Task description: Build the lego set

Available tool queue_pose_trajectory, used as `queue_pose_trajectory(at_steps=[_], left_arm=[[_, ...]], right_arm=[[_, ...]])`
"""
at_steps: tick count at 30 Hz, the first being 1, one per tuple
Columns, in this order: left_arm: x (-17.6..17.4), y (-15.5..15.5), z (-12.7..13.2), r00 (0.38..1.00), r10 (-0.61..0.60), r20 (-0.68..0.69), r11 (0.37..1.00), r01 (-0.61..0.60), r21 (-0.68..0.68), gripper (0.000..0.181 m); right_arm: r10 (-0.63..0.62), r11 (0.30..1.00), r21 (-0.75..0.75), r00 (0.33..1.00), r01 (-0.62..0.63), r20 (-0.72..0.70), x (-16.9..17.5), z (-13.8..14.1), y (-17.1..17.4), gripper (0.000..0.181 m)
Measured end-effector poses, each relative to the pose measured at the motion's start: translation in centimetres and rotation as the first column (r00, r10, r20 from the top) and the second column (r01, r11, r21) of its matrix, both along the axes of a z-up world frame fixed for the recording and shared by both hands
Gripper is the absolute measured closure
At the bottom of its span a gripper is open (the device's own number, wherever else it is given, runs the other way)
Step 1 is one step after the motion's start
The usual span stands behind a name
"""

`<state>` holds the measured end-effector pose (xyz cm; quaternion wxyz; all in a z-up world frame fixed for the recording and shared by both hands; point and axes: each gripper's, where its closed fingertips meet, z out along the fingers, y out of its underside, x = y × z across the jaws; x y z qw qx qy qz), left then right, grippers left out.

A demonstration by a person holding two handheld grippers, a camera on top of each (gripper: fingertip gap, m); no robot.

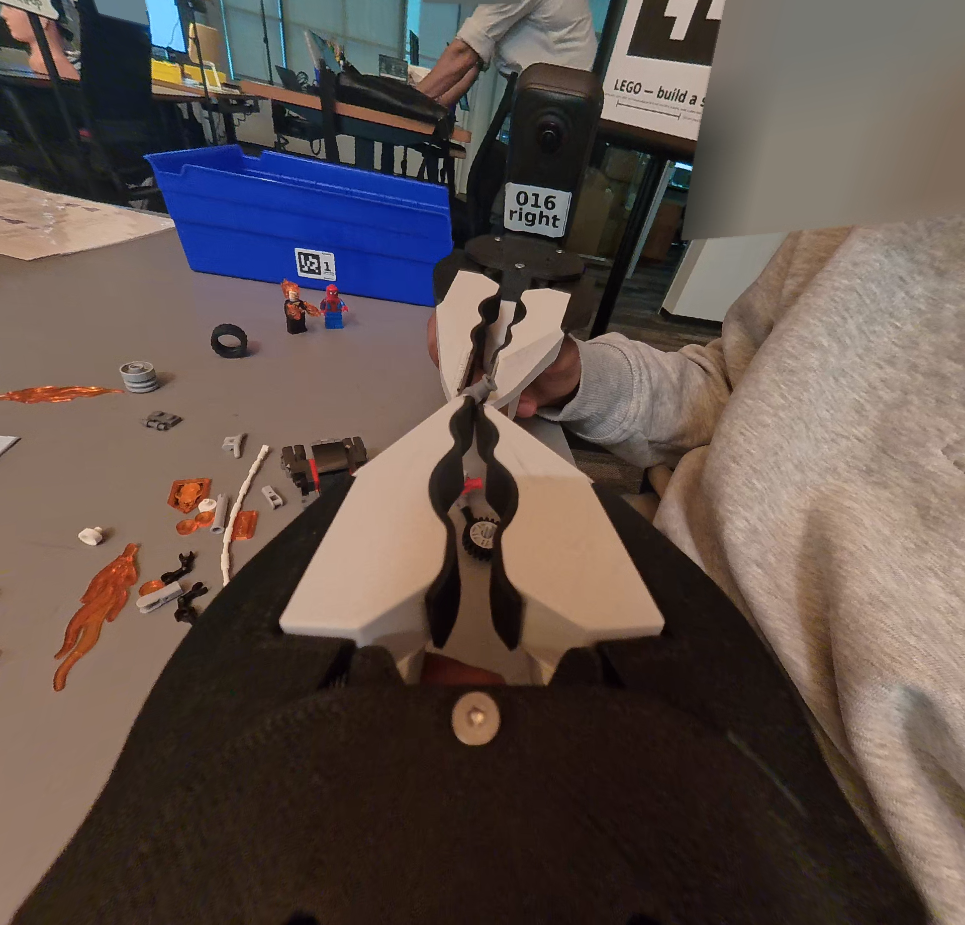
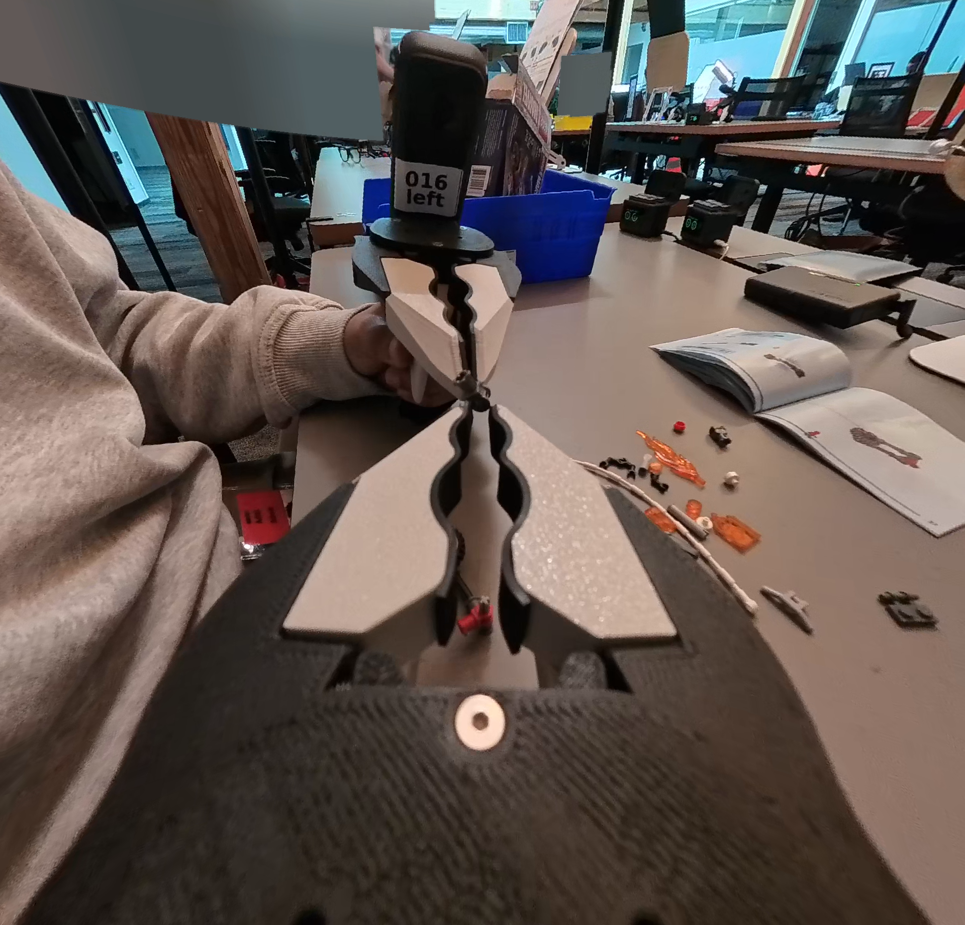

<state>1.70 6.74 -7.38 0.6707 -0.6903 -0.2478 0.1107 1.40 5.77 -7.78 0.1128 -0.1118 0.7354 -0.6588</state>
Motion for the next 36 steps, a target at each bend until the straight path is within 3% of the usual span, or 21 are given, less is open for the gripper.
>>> queue_pose_trajectory(at_steps=[7,12,18,23,36], left_arm=[[0.1,0.0,0.1,1.0,-0.013,0.011,1.0,0.013,0.023,0.181],[-0.1,-0.2,0.3,0.986,-0.084,0.145,0.985,0.059,0.165,0.155],[-0.6,-0.8,0.0,0.957,-0.122,0.264,0.964,0.051,0.261,0.149],[-1.1,-1.8,0.0,0.928,-0.155,0.339,0.932,0.024,0.361,0.147],[-0.8,-1.1,-0.4,0.91,-0.193,0.367,0.932,0.053,0.357,0.158]], right_arm=[[-0.033,0.999,-0.02,0.999,0.032,-0.041,-0.3,0.1,0.0,0.177],[-0.147,0.989,-0.077,0.94,0.13,-0.308,-0.5,-0.4,-0.2,0.177],[-0.229,0.973,-0.103,0.822,0.206,-0.522,-0.7,-1.4,-0.9,0.177],[-0.258,0.966,-0.127,0.795,0.226,-0.549,-1.0,-1.3,-0.9,0.178],[-0.245,0.969,-0.146,0.819,0.197,-0.519,-0.7,-0.8,-0.7,0.177]])
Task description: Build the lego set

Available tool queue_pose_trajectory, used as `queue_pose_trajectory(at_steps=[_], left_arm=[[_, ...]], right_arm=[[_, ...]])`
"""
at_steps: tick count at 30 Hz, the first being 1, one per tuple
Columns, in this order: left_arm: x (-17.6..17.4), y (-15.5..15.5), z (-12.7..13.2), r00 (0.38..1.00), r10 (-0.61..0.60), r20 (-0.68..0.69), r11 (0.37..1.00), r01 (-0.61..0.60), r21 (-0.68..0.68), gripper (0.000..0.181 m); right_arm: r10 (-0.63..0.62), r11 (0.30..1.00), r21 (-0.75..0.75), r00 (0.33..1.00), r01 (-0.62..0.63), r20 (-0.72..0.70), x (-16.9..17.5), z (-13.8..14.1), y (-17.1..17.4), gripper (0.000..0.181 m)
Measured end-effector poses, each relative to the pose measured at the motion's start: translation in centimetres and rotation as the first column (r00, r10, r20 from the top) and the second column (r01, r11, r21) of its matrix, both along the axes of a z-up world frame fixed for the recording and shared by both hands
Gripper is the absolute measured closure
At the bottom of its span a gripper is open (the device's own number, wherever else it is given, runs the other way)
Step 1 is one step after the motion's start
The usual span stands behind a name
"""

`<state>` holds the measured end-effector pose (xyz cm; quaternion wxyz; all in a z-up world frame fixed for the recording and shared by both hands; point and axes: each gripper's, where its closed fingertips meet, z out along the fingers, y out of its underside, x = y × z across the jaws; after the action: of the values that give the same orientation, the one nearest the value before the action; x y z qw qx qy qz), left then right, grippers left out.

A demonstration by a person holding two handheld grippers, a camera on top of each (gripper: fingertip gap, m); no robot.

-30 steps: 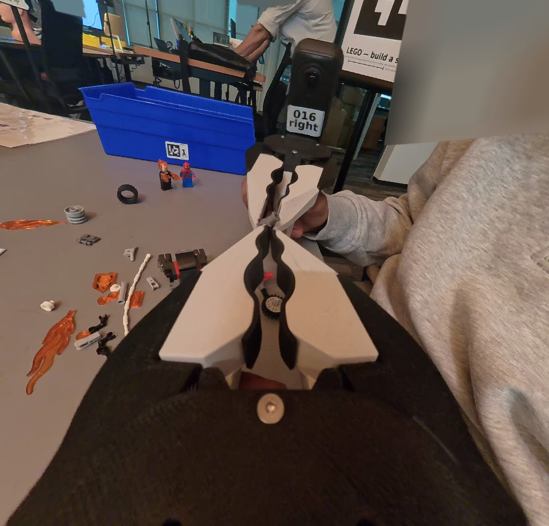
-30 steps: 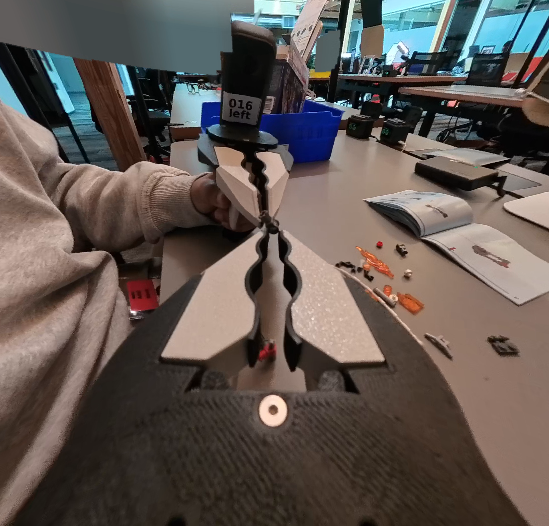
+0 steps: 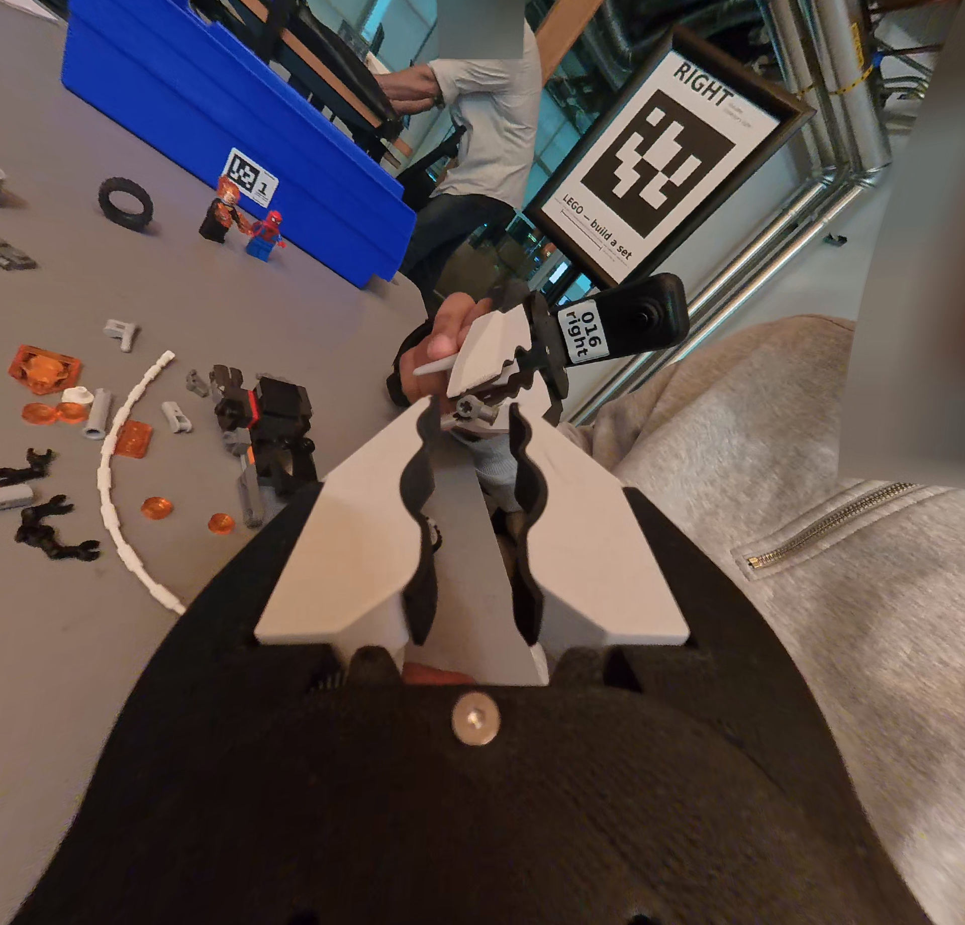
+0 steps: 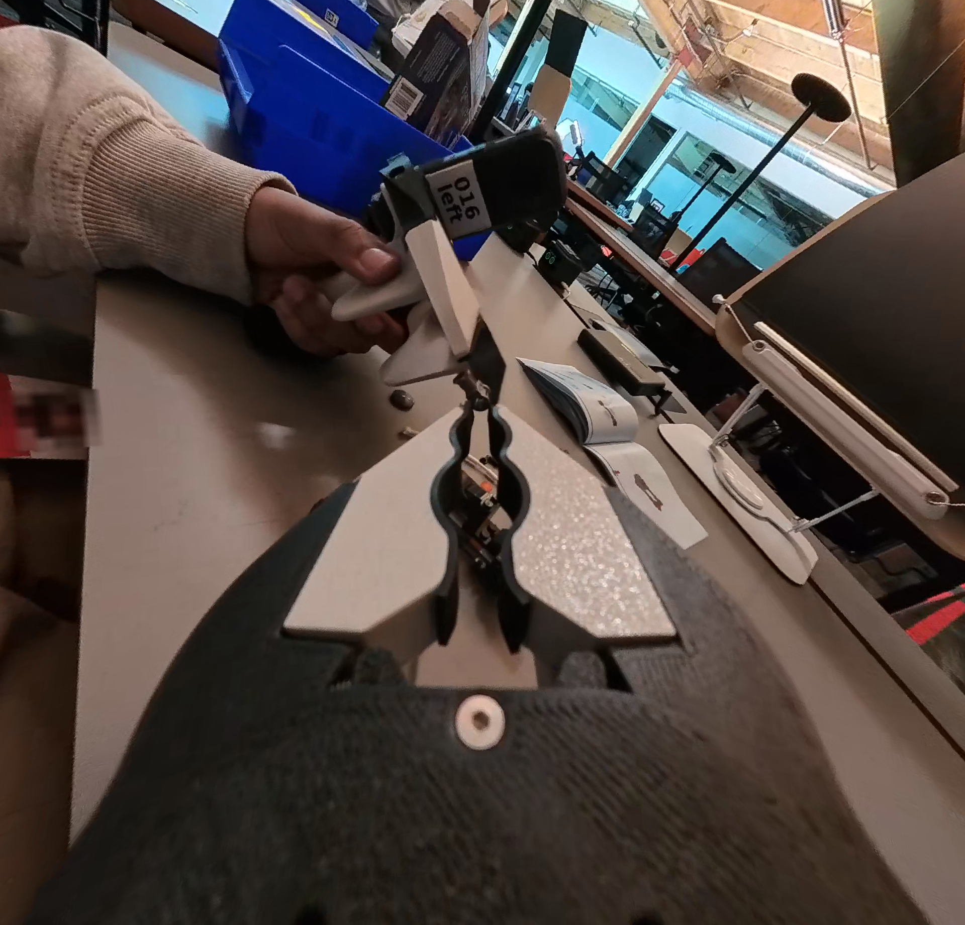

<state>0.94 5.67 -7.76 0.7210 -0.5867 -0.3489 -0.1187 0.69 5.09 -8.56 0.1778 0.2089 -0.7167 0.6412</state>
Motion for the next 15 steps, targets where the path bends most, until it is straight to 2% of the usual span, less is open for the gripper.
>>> queue_pose_trajectory(at_steps=[3,15], left_arm=[[0.22,0.2,0.0,1.0,-0.018,-0.002,1.0,0.018,-0.001,0.17],[0.12,0.18,-0.29,0.997,-0.042,0.072,0.998,0.038,0.052,0.17]], right_arm=[[0.002,1.0,0.001,1.0,-0.002,-0.003,0.06,-0.03,0.01,0.177],[-0.01,1.0,0.009,1.0,0.01,-0.021,-0.09,-0.24,-0.05,0.177]])
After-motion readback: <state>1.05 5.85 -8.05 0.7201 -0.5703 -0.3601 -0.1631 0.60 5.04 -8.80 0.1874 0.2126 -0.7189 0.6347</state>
